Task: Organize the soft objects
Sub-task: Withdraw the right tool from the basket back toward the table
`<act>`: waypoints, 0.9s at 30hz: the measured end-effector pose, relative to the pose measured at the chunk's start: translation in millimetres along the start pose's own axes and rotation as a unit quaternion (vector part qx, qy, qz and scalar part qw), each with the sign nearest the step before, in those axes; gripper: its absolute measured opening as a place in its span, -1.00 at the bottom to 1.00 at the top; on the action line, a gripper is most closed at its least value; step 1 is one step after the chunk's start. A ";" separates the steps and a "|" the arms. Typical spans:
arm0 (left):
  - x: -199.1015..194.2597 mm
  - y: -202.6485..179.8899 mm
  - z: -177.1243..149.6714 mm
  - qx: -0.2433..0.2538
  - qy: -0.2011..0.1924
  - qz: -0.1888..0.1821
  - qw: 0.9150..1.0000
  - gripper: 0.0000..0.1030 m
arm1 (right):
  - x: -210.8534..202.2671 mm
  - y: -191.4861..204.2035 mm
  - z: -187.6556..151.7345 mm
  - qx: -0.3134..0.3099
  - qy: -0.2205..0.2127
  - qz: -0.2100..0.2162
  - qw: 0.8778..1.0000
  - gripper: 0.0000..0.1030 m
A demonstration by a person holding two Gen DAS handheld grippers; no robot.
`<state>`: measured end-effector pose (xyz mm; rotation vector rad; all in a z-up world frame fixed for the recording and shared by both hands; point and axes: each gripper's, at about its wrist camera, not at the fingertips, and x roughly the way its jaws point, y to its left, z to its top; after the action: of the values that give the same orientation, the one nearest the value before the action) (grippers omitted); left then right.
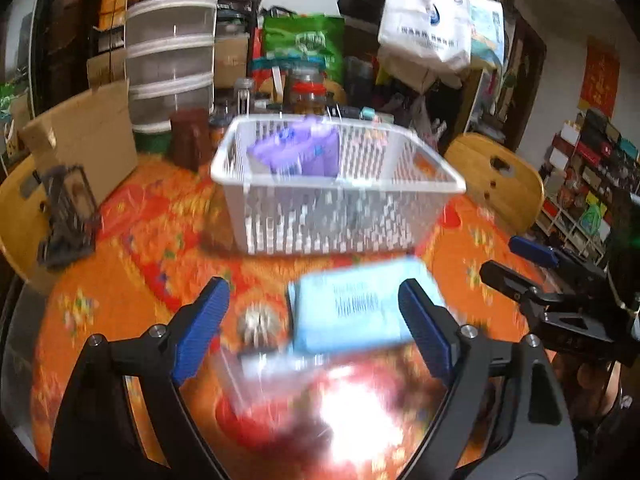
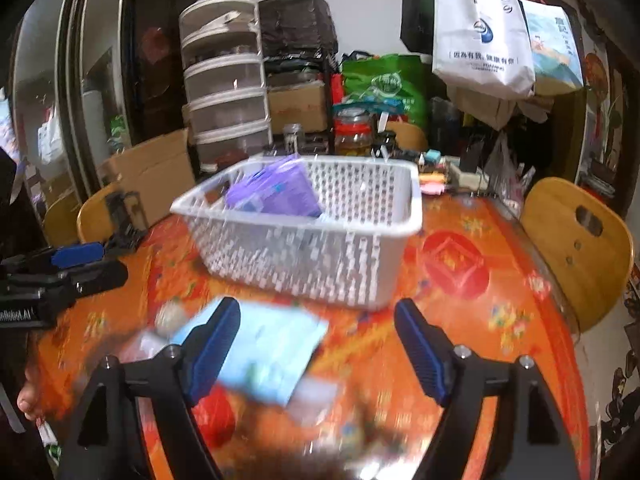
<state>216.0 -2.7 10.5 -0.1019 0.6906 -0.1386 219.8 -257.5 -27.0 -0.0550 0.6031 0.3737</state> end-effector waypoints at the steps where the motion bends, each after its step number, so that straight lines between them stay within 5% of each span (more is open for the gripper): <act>1: -1.7 -0.2 -11.1 0.002 0.006 0.003 1.000 0.65 | -1.8 0.9 -6.9 0.002 0.005 0.000 1.000 0.54; 10: 17.3 18.0 -76.6 -0.043 0.061 0.005 0.997 0.65 | -15.0 0.9 -87.1 0.035 0.049 0.009 0.998 0.54; 27: 33.8 -12.4 -102.3 -0.043 0.090 -0.004 0.995 0.65 | -24.4 15.8 -126.5 0.028 0.077 0.028 0.996 0.54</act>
<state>175.0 -25.2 -87.4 -0.1772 0.8763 -0.1267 126.8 -270.8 -116.6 -0.0124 0.7675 0.4093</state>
